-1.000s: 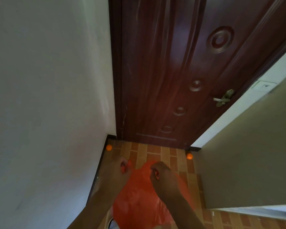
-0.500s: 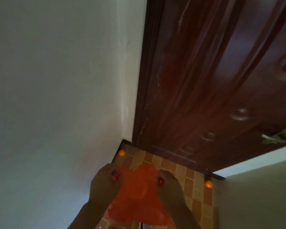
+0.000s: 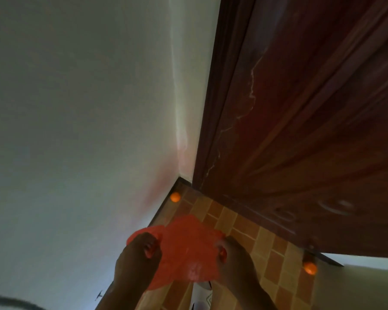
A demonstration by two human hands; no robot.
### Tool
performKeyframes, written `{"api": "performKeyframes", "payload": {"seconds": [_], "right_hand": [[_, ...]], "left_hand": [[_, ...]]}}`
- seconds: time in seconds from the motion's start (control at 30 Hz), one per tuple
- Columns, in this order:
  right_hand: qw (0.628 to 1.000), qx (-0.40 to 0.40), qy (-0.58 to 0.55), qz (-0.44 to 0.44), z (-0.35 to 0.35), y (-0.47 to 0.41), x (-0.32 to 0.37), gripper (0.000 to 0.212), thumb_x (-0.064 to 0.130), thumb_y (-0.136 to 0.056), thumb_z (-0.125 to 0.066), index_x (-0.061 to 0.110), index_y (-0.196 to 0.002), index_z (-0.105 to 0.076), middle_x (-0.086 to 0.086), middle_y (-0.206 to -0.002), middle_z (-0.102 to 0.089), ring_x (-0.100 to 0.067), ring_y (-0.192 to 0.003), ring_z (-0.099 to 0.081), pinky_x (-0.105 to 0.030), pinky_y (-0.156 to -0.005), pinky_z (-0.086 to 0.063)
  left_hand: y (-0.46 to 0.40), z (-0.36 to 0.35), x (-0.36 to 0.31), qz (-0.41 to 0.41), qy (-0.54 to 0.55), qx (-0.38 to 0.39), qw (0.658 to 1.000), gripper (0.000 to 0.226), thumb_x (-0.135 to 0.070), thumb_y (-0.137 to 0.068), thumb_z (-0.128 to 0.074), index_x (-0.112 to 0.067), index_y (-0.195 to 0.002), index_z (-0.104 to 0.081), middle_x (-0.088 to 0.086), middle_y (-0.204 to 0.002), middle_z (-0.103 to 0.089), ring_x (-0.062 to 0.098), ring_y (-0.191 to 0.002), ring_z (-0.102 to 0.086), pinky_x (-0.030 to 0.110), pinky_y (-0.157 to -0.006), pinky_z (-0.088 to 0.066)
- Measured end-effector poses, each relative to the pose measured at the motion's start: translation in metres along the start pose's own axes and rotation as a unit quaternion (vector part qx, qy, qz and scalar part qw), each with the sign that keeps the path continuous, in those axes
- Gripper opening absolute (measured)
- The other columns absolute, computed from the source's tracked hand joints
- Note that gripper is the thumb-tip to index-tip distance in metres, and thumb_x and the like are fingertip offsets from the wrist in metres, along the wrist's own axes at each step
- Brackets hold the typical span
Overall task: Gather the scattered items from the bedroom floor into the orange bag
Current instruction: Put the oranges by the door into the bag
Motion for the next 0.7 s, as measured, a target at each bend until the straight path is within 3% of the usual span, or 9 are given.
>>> {"api": "performKeyframes", "payload": {"seconds": [0.2,0.3,0.37,0.43,0.53,0.63,0.7], "right_hand": [[1.000,-0.022,-0.001,0.006,-0.058,-0.055,-0.048,0.035,0.031,-0.084,-0.065,0.034,-0.119,-0.067,0.018,-0.126,-0.061,-0.007,-0.108,-0.063,-0.022,-0.087,-0.047],[0.997,-0.069,-0.012,0.017,-0.082,-0.080,-0.077,0.033,0.035,-0.083,-0.063,0.035,-0.116,-0.067,0.016,-0.116,-0.062,-0.009,-0.096,-0.065,-0.023,-0.080,-0.049],[0.995,-0.095,-0.020,0.027,-0.095,-0.094,-0.094,0.024,0.037,-0.085,-0.059,0.036,-0.109,-0.063,0.017,-0.108,-0.059,-0.007,-0.086,-0.062,-0.026,-0.074,-0.052],[0.993,-0.111,-0.020,0.042,-0.109,-0.107,-0.107,0.019,0.035,-0.089,-0.058,0.037,-0.107,-0.062,0.018,-0.112,-0.058,-0.004,-0.088,-0.061,-0.027,-0.075,-0.053],[0.986,-0.151,-0.033,0.055,-0.123,-0.123,-0.130,0.021,0.023,-0.093,-0.066,0.033,-0.111,-0.066,0.020,-0.118,-0.059,0.003,-0.092,-0.060,-0.020,-0.080,-0.051],[0.978,-0.192,-0.042,0.073,-0.127,-0.140,-0.145,0.026,0.014,-0.091,-0.071,0.032,-0.109,-0.067,0.025,-0.105,-0.055,0.009,-0.083,-0.053,-0.010,-0.077,-0.044],[0.968,-0.232,-0.050,0.079,-0.121,-0.149,-0.153,0.027,0.013,-0.089,-0.073,0.031,-0.108,-0.068,0.026,-0.099,-0.055,0.006,-0.081,-0.055,-0.005,-0.074,-0.040]], "left_hand": [[-0.059,-0.070,0.025,-0.062,-0.010,0.011,0.998,0.018,-0.037,-0.073,-0.072,-0.043,-0.083,-0.058,-0.022,-0.081,-0.063,0.007,-0.076,-0.065,0.032,-0.068,-0.054],[-0.088,-0.107,0.040,-0.095,0.002,0.010,0.995,0.016,-0.043,-0.071,-0.065,-0.042,-0.086,-0.059,-0.022,-0.086,-0.064,0.004,-0.073,-0.064,0.033,-0.065,-0.056],[-0.104,-0.131,0.048,-0.107,0.020,0.005,0.994,0.018,-0.035,-0.075,-0.073,-0.041,-0.086,-0.060,-0.021,-0.085,-0.063,0.002,-0.071,-0.063,0.033,-0.063,-0.054],[-0.118,-0.150,0.055,-0.113,0.037,-0.010,0.993,0.023,-0.027,-0.078,-0.078,-0.041,-0.085,-0.061,-0.020,-0.082,-0.064,0.001,-0.071,-0.062,0.031,-0.062,-0.053],[-0.137,-0.183,0.064,-0.131,0.073,-0.031,0.988,0.025,-0.019,-0.080,-0.079,-0.039,-0.082,-0.063,-0.016,-0.078,-0.065,0.003,-0.071,-0.063,0.031,-0.060,-0.053],[-0.155,-0.210,0.064,-0.161,0.123,-0.063,0.977,0.023,-0.015,-0.081,-0.079,-0.033,-0.086,-0.066,-0.015,-0.083,-0.068,0.005,-0.076,-0.066,0.036,-0.064,-0.056],[-0.166,-0.221,0.061,-0.180,0.160,-0.088,0.967,0.027,-0.008,-0.082,-0.079,-0.032,-0.087,-0.067,-0.016,-0.084,-0.069,0.005,-0.080,-0.067,0.031,-0.067,-0.054]]}}
Point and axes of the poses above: each hand's wrist, its own y-axis away from the middle knuckle, its own z-axis out of the back of the hand, x = y × z, the point moved 9 cm from there along -y, towards the middle knuckle
